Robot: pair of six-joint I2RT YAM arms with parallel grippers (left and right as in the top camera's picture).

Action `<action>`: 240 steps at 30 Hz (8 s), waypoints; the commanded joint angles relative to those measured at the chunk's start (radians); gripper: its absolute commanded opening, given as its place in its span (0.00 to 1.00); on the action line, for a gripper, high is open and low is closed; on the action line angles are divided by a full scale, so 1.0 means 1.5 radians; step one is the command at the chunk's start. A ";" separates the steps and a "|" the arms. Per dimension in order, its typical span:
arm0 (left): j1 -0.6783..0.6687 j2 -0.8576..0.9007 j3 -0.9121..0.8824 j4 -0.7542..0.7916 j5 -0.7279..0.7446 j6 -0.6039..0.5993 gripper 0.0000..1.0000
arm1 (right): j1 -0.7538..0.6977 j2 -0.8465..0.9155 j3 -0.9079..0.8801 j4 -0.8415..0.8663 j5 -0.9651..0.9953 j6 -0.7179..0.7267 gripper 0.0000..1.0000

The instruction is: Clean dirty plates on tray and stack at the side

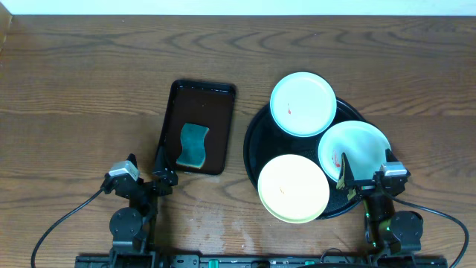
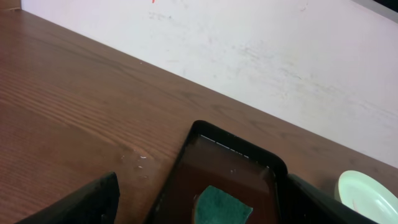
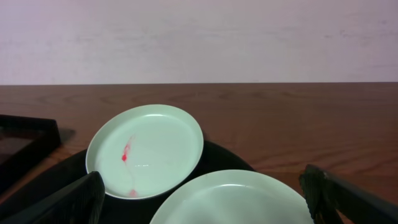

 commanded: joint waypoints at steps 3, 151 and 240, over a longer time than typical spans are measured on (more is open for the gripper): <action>0.003 0.000 -0.008 -0.033 -0.008 0.002 0.83 | 0.003 -0.002 -0.001 -0.003 0.002 -0.007 0.99; 0.003 0.000 -0.008 -0.033 -0.008 0.002 0.83 | 0.003 -0.001 -0.001 -0.003 0.002 -0.007 0.99; -0.138 1.140 0.685 -0.411 0.049 0.039 0.60 | 0.021 0.687 0.763 -0.645 -0.369 0.040 0.71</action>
